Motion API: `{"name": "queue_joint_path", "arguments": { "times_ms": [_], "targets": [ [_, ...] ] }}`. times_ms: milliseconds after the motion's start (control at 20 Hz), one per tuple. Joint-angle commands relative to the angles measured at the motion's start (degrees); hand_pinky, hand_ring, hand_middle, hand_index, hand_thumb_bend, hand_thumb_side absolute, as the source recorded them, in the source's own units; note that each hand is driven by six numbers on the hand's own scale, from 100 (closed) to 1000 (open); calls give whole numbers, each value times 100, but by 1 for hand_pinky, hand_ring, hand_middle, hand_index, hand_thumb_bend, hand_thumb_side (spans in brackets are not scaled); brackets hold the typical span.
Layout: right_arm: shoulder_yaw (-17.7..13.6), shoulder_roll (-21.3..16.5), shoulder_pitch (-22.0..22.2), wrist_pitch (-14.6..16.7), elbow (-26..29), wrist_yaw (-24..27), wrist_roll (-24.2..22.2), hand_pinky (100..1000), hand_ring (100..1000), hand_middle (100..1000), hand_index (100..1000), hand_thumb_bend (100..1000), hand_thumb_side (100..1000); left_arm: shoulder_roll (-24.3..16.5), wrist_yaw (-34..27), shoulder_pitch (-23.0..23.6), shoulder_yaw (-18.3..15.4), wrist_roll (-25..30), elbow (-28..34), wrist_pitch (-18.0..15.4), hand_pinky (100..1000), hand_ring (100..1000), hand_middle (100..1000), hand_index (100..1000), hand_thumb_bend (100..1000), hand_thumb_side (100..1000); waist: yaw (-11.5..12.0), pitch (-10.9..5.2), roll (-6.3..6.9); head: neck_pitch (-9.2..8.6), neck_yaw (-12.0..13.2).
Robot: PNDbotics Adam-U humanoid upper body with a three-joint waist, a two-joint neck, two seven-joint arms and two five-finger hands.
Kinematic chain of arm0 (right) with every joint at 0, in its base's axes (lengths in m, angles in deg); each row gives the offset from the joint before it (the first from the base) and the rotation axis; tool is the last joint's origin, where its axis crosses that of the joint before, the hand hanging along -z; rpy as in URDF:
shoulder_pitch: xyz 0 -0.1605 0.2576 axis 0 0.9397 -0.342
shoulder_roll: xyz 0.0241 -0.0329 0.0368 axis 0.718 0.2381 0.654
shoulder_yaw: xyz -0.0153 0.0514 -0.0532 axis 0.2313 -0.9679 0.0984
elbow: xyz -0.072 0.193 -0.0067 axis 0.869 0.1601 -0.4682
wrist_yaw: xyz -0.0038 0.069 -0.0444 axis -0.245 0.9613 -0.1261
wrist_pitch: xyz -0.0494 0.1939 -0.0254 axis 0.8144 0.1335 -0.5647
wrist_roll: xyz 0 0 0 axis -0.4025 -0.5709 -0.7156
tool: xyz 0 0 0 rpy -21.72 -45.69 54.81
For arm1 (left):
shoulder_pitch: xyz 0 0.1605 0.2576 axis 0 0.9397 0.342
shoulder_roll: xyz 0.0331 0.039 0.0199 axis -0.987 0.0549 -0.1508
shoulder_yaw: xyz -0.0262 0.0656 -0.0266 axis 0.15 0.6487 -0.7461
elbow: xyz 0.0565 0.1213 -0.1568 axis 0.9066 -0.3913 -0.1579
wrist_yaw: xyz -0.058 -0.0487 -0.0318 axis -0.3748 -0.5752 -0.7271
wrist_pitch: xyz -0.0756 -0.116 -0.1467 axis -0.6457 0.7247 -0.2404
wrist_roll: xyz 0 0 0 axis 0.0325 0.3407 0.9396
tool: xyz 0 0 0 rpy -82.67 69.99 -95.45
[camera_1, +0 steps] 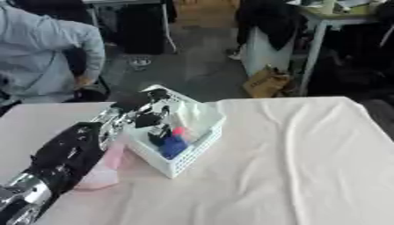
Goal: Pick up objects on the table and place them in the box.
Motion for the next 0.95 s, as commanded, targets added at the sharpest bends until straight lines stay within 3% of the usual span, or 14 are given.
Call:
{"name": "queue_joint_path", "arguments": {
  "times_ms": [50, 450, 700, 800, 850, 950],
  "targets": [
    [-2, -8, -102, -17, 87, 50, 2, 811, 853, 735, 704, 100, 901, -54, 26, -220, -64, 92, 139, 7, 1000, 1000, 1000, 1000, 100, 1000, -1, -123, 66, 8, 8],
    [0, -11, -98, -16, 87, 55, 9, 812, 853, 736, 703, 100, 902, -78, -151, -215, -64, 30, 345, 89, 1000, 1000, 1000, 1000, 100, 1000, 15, -131, 58, 27, 10],
    [-9, -69, -93, 1, 87, 47, 26, 813, 854, 737, 704, 100, 914, -365, -726, -249, -55, 104, 967, 279, 1000, 1000, 1000, 1000, 100, 1000, 58, -156, 56, 75, 30],
    [-18, -109, -90, 17, 87, 37, 44, 814, 854, 737, 705, 100, 925, -614, -1129, -225, -20, 67, 1490, 409, 969, 1000, 1000, 1000, 100, 1000, 83, -168, 59, 95, 44],
    [-22, -127, -89, 25, 87, 32, 54, 814, 854, 738, 707, 100, 939, -739, -1350, -191, 2, 26, 1783, 498, 815, 984, 1000, 1000, 100, 1000, 96, -174, 60, 105, 48],
    [-36, -175, -86, 42, 87, 18, 85, 815, 854, 739, 711, 100, 956, -1042, -1886, -65, 10, -175, 2538, 734, 767, 937, 1000, 1000, 100, 1000, 134, -186, 61, 130, 47]
  ]
}}
